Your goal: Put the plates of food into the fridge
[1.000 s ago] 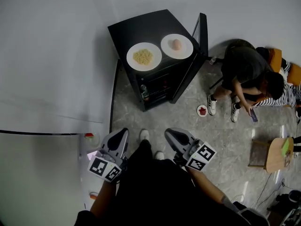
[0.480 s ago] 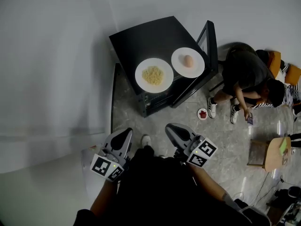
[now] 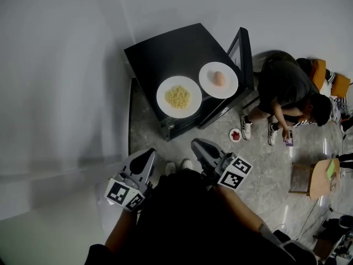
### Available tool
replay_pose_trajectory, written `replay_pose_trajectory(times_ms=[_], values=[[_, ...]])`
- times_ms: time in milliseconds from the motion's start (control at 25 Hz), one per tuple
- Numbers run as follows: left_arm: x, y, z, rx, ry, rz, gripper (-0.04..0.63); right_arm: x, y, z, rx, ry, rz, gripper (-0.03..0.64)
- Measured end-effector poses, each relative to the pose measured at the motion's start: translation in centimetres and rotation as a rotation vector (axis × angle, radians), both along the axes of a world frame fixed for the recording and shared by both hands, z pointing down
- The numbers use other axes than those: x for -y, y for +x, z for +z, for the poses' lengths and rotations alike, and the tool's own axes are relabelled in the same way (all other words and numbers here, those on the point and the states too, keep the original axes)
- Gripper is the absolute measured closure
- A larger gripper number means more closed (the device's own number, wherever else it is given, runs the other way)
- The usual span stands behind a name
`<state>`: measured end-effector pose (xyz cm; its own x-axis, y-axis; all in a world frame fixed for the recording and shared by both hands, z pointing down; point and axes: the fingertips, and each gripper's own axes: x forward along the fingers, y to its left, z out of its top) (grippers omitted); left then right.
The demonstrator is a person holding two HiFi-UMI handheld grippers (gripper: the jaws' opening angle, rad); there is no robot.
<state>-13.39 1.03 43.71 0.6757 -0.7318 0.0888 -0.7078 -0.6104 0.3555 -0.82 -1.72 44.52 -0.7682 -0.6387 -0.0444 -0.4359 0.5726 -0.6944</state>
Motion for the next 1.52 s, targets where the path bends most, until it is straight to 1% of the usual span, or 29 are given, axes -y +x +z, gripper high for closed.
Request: replay_pose_trajectory(times_ms=[120, 240, 480, 600, 680, 1000, 1120, 1280, 1320, 1400, 1440, 1520], values=[[0.5, 0.2, -0.2, 0.004, 0.002, -0.02, 0.572, 1.6, 0.3, 0.2, 0.113, -0.096, 0.003, 0.583], [0.6, 0.2, -0.2, 0.027, 0.009, -0.029, 0.571, 2.8, 0.4, 0.6, 0.19, -0.164, -0.005, 0.583], [1.3, 0.2, -0.3, 0.034, 0.01, -0.064, 0.571, 4.6, 0.4, 1.0, 0.268, -0.235, -0.011, 0.58], [1.6, 0.2, -0.4, 0.03, 0.003, -0.071, 0.572, 5.6, 0.3, 1.0, 0.341, -0.276, -0.009, 0.556], [1.8, 0.2, -0.2, 0.028, -0.006, -0.075, 0.571, 6.2, 0.1, 1.4, 0.368, -0.3, -0.008, 0.521], [2.7, 0.1, 0.1, 0.04, -0.018, -0.083, 0.571, 8.3, -0.1, 2.4, 0.482, -0.395, 0.022, 0.466], [2.9, 0.2, 0.3, 0.036, -0.028, -0.086, 0.571, 9.1, -0.1, 2.8, 0.5, -0.418, 0.038, 0.466], [3.0, 0.3, 0.3, 0.033, -0.033, -0.085, 0.571, 9.9, -0.2, 3.3, 0.593, -0.497, 0.057, 0.466], [3.0, 0.4, 0.3, 0.032, -0.035, -0.086, 0.571, 10.0, -0.2, 3.4, 0.6, -0.507, 0.061, 0.472], [3.2, 0.6, 0.2, 0.032, -0.038, -0.085, 0.571, 10.2, -0.3, 3.4, 0.586, -0.515, 0.063, 0.506], [3.3, 0.7, 0.2, 0.032, -0.039, -0.083, 0.571, 10.3, -0.2, 3.5, 0.579, -0.517, 0.061, 0.545], [3.3, 0.9, 0.1, 0.035, -0.038, -0.081, 0.571, 10.3, -0.2, 3.5, 0.576, -0.522, 0.057, 0.556]])
